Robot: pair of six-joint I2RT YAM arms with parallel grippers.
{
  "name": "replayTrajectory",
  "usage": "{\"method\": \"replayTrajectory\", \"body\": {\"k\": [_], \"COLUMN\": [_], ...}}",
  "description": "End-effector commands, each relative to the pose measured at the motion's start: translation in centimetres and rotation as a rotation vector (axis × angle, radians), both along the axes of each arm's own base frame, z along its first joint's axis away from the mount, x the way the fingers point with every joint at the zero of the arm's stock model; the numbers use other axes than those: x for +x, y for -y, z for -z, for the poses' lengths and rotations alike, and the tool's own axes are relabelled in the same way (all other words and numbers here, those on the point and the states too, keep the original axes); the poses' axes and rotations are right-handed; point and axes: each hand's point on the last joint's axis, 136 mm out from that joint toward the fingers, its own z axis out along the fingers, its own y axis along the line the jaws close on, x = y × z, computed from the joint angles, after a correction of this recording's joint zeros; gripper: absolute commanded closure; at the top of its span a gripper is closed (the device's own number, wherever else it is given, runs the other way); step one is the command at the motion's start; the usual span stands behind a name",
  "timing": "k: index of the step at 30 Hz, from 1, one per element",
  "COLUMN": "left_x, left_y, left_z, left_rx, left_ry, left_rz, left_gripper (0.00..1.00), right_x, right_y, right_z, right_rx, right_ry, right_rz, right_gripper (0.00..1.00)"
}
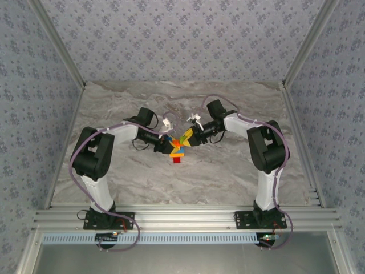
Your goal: Assemble a carrot with lego
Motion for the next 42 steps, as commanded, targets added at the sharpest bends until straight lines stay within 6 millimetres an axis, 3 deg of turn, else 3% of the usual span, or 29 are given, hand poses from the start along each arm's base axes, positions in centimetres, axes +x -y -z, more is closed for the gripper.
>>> {"method": "replayTrajectory", "body": {"k": [1,16,24,28,37,40,42], "left_x": [0.8,1.0,0.9,0.9,0.9,0.9,1.0], "left_y": [0.3,0.3,0.3,0.3,0.4,0.4,0.4], "left_z": [-0.8,-0.6,-0.6,-0.6,-0.4,-0.3,-0.3], "left_rx": [-0.024,-0.013,-0.012,-0.012,-0.005,-0.004,-0.002], "left_ry": [0.031,0.028,0.022,0.026,0.022,0.022,0.023], "left_rz": [0.006,0.003,0.003,0.004,0.005,0.005,0.004], "left_gripper": [0.71,0.71,0.71,0.71,0.71,0.71,0.71], "right_x": [-1.4,-1.4,-1.0,-0.5,1.1,1.1,1.1], "right_y": [0.6,0.8,0.7,0.5,0.9,1.3,1.6], "right_z": [4.5,5.8,5.3,4.7,1.8,0.3,-0.5], "right_rx": [-0.169,-0.260,-0.243,-0.224,-0.117,-0.083,-0.078], "right_ry": [-0.093,-0.076,-0.078,-0.071,-0.007,0.015,0.029], "right_rz": [0.009,0.003,0.005,0.017,0.097,0.112,0.122], "right_gripper": [1.00,1.00,0.99,0.79,0.17,0.01,0.00]}}
